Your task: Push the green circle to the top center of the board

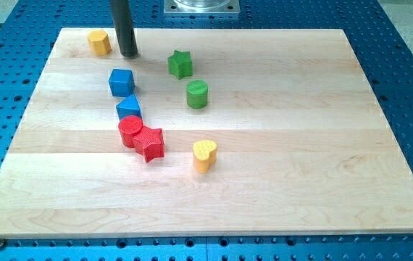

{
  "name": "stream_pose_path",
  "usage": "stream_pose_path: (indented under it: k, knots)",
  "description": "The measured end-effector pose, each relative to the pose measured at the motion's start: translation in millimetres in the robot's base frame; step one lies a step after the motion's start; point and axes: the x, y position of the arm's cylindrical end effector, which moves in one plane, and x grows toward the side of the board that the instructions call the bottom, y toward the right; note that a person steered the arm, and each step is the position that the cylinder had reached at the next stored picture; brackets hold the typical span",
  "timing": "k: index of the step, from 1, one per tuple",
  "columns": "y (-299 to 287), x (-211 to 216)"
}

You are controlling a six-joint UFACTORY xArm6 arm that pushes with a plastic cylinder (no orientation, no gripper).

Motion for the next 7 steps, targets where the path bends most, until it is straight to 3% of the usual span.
stream_pose_path:
  k: [1, 4, 6, 7]
  knots:
    - [-35.2, 0.8]
    - [-22.1, 1.5]
    - [121.1, -9.3]
    - [144.8, -11.7]
